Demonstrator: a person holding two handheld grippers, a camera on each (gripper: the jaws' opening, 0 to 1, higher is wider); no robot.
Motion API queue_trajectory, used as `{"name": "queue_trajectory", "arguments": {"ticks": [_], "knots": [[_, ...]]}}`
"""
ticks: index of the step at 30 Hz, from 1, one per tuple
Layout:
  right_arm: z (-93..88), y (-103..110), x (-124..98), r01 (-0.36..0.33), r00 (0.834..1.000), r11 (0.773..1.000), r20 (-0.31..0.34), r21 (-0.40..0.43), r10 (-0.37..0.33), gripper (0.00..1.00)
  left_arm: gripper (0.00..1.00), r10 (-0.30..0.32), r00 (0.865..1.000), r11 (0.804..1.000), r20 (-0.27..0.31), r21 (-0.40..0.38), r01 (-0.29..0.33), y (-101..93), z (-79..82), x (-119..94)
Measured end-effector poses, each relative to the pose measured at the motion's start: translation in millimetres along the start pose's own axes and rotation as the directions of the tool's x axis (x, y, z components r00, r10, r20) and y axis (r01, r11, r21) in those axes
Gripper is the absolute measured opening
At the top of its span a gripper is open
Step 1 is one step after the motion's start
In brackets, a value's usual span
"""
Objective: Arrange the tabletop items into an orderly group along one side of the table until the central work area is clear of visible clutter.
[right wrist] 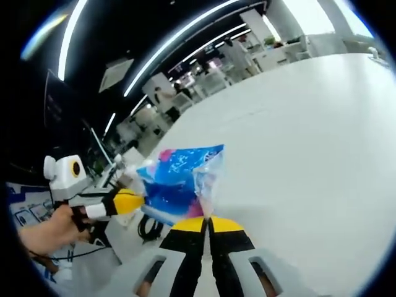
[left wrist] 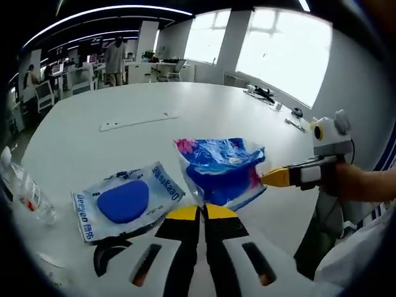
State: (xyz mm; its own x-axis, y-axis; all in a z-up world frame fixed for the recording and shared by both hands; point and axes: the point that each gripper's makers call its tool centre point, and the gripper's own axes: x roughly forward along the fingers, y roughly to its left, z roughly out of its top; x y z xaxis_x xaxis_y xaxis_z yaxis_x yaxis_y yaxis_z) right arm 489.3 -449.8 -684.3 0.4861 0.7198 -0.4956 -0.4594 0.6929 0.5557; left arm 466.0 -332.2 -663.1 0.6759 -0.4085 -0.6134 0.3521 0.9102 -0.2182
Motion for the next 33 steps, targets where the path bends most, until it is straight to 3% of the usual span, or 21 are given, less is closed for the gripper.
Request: {"name": "queue_trajectory", "arguments": {"ticks": [15, 22, 27, 33], "knots": [[24.5, -68, -12, 0.061, 0.998, 0.998, 0.006, 0.028, -0.061, 0.0, 0.0, -0.035, 0.997, 0.999, -0.069, 0.016, 0.037, -34.2, 18.3, 64], [30.3, -92, -1, 0.085, 0.996, 0.996, -0.032, 0.015, -0.085, 0.0, 0.0, -0.039, 0.994, 0.998, -0.102, -0.044, 0.034, -33.2, 17.0, 90], [27.0, -102, 16, 0.083, 0.993, 0.996, -0.086, -0.012, -0.084, 0.0, 0.0, -0.02, 0.989, 0.997, -0.146, -0.075, 0.009, -21.9, 8.2, 105], [16.0, -113, 40, 0.08, 0.984, 0.994, -0.153, -0.072, -0.091, 0.0, 0.0, 0.006, 0.981, 0.979, -0.194, -0.2, -0.046, -6.8, -6.2, 119]]}}
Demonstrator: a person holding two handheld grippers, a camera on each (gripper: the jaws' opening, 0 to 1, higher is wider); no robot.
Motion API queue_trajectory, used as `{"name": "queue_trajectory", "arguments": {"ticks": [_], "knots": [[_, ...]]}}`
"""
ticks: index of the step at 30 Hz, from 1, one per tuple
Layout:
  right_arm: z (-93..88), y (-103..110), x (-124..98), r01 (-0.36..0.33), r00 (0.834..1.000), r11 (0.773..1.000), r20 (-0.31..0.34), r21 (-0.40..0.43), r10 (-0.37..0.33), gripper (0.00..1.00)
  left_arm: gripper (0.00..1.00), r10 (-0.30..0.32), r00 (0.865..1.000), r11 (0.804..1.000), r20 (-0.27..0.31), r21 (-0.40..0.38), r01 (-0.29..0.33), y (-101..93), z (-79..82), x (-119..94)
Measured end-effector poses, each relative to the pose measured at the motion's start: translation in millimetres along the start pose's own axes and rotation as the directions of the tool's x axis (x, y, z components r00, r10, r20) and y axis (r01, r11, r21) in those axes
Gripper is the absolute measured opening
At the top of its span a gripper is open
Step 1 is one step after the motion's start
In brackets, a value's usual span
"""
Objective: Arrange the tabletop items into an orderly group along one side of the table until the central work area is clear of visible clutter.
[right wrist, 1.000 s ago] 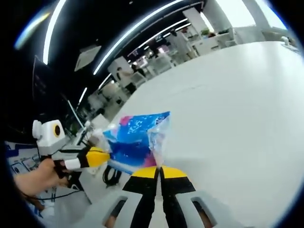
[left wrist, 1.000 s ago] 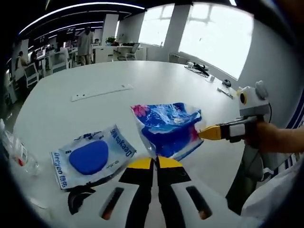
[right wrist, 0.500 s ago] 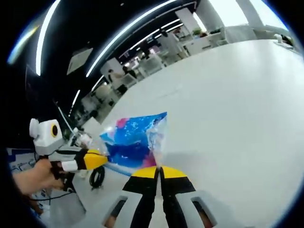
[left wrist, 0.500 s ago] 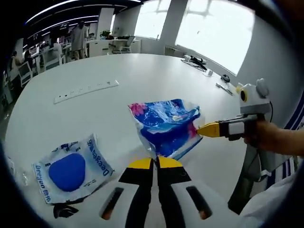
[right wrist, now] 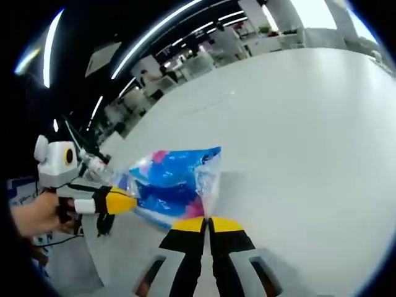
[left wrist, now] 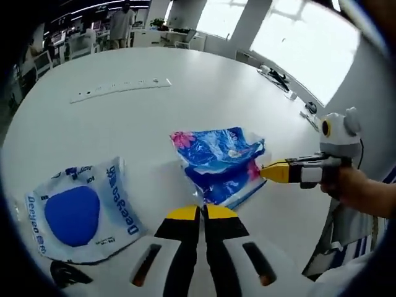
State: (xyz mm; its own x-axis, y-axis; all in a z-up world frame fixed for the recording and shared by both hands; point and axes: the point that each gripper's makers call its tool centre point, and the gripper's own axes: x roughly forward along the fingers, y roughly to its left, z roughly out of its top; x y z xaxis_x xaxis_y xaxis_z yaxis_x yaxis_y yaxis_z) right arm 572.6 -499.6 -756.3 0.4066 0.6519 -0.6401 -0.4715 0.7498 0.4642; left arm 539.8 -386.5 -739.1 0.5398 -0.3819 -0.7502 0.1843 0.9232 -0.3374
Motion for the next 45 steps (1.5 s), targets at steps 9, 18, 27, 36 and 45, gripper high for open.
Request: {"name": "queue_trajectory", "arguments": {"ticks": [9, 18, 27, 36, 45], "knots": [[0.8, -9, 15, 0.004, 0.999, 1.0, -0.035, -0.009, -0.005, 0.0, 0.0, 0.017, 1.0, 1.0, -0.02, -0.023, -0.018, 10.1, -3.9, 19], [2.7, -12, 18, -0.009, 1.0, 1.0, -0.015, 0.021, 0.009, 0.0, 0.0, 0.017, 1.0, 0.999, -0.023, -0.03, -0.018, 13.6, -4.4, 24], [1.7, -9, 18, -0.01, 1.0, 1.0, -0.014, -0.017, 0.01, 0.01, 0.0, 0.031, 0.999, 0.999, -0.018, -0.03, -0.031, 16.1, -4.5, 25], [8.2, -5, 10, -0.009, 0.999, 0.999, 0.043, -0.047, 0.011, 0.23, 0.09, 0.073, 0.997, 0.997, 0.02, 0.015, -0.073, 18.5, 4.1, 15], [-0.7, 7, -26, -0.028, 0.989, 0.999, 0.142, -0.019, 0.03, 0.4, 0.33, 0.082, 0.984, 0.993, 0.16, 0.073, -0.094, 11.6, 19.0, -9]]}}
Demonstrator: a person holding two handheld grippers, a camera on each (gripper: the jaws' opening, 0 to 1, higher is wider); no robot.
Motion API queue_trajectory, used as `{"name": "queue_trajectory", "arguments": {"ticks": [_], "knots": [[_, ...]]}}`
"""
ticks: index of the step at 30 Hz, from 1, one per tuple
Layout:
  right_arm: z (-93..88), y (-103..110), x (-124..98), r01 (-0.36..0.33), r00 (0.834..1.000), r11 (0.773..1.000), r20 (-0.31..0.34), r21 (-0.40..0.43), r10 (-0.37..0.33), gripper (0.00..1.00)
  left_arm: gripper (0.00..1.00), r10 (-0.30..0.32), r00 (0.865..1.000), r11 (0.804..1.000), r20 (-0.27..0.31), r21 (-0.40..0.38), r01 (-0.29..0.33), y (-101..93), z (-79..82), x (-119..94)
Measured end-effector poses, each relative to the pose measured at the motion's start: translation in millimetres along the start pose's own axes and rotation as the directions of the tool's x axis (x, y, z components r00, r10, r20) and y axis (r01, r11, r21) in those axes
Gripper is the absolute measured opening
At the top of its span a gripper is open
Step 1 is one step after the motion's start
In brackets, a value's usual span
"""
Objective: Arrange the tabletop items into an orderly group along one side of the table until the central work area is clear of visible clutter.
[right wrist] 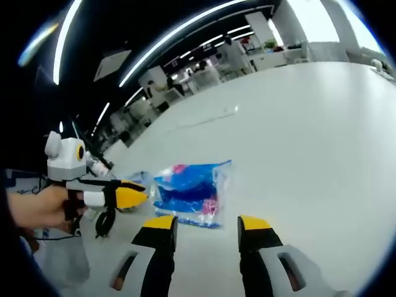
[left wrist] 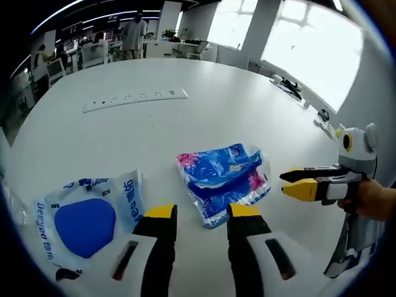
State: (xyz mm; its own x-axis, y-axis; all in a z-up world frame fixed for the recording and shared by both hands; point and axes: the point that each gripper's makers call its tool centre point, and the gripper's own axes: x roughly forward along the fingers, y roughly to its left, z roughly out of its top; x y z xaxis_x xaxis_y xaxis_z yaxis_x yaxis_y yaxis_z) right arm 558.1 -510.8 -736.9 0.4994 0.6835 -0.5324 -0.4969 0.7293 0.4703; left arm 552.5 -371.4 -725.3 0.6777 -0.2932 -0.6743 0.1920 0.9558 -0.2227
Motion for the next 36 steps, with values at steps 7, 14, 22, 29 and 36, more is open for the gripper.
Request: {"name": "queue_trajectory", "arguments": {"ticks": [7, 14, 22, 29, 36], "knots": [[-4.5, 9, -28, 0.011, 0.999, 1.0, 0.036, 0.017, -0.012, 0.45, 0.43, -0.003, 1.0, 1.0, 0.026, 0.02, 0.003, -1.6, -9.6, -31], [-2.4, 22, -42, 0.034, 0.997, 0.999, 0.065, 0.004, -0.034, 0.47, 0.43, -0.025, 0.998, 0.999, 0.052, 0.032, 0.024, 2.5, -11.2, -56], [-8.4, 48, -63, 0.047, 0.998, 0.997, 0.05, -0.055, -0.045, 0.47, 0.43, -0.037, 0.997, 0.996, 0.073, 0.08, 0.031, 0.3, -23.5, -87], [-17.0, 60, -74, 0.071, 0.996, 0.995, 0.056, -0.067, -0.067, 0.49, 0.44, -0.049, 0.997, 0.994, 0.064, 0.105, 0.042, 11.0, -44.4, -119], [-32.1, 71, -79, 0.07, 0.996, 0.996, 0.051, -0.05, -0.068, 0.49, 0.44, 0.001, 0.997, 0.998, 0.077, 0.07, -0.006, 45.2, -60.0, -150]]}}
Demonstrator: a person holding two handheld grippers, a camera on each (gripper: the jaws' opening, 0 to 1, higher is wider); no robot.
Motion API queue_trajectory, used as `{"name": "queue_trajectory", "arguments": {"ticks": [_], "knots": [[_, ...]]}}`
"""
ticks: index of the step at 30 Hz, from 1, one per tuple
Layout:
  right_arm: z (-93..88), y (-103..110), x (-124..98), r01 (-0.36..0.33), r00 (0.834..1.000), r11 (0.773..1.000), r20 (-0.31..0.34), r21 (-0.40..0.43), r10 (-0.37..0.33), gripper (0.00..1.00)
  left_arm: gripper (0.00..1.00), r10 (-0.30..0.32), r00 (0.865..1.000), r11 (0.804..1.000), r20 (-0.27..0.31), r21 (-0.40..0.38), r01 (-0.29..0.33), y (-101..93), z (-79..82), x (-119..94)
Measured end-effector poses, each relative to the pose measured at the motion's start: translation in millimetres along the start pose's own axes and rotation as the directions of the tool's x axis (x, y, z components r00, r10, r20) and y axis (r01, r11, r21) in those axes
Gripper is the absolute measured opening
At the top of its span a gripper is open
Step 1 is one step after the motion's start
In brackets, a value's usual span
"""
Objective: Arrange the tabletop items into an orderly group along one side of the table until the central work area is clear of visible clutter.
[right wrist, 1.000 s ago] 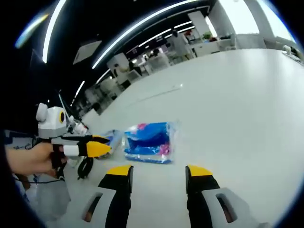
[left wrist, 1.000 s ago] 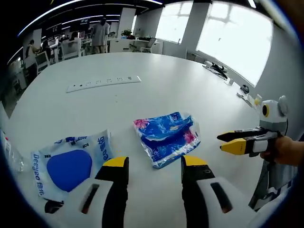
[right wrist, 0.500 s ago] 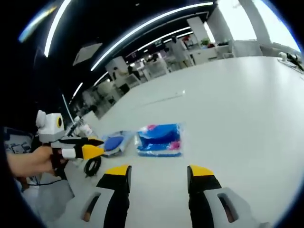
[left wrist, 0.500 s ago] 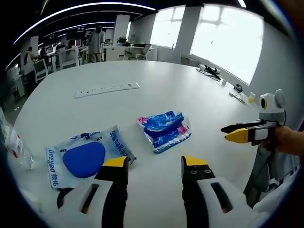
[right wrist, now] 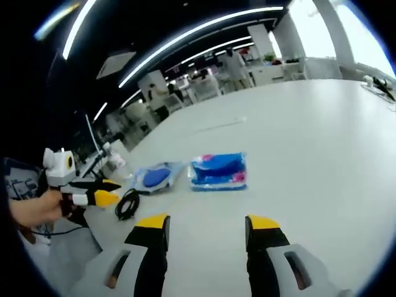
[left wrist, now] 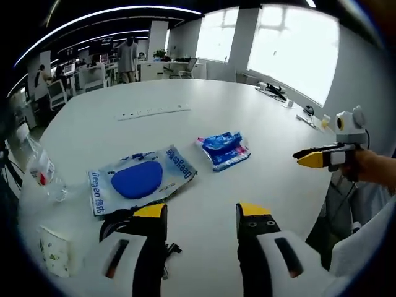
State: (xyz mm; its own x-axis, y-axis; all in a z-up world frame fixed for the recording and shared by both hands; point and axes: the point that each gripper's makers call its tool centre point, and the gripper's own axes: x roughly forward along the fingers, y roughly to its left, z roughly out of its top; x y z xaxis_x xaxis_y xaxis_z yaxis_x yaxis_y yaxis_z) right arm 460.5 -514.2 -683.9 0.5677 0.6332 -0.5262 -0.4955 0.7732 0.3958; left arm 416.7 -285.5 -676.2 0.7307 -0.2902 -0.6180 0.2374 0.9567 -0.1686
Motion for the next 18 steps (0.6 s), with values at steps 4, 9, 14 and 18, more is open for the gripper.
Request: {"name": "queue_trajectory", "arguments": {"ticks": [4, 9, 14, 18], "knots": [[-7.0, 5, -8, 0.005, 1.0, 1.0, -0.009, 0.008, -0.005, 0.49, 0.44, 0.019, 1.0, 0.999, -0.004, -0.026, -0.019, 12.9, -9.5, -13], [-13.1, 6, -17, 0.016, 1.0, 1.0, -0.011, 0.014, -0.016, 0.49, 0.45, 0.041, 0.999, 0.997, 0.001, -0.059, -0.041, 26.4, -21.1, -31], [-23.2, 4, -23, 0.029, 0.999, 0.999, -0.019, 0.037, -0.028, 0.47, 0.45, 0.06, 0.998, 0.996, -0.018, -0.069, -0.061, 37.8, -34.3, -40], [-34.9, 6, -20, 0.034, 0.999, 0.998, -0.041, 0.061, -0.032, 0.47, 0.45, 0.065, 0.998, 0.994, -0.017, -0.085, -0.066, 41.1, -38.3, -42]]}}
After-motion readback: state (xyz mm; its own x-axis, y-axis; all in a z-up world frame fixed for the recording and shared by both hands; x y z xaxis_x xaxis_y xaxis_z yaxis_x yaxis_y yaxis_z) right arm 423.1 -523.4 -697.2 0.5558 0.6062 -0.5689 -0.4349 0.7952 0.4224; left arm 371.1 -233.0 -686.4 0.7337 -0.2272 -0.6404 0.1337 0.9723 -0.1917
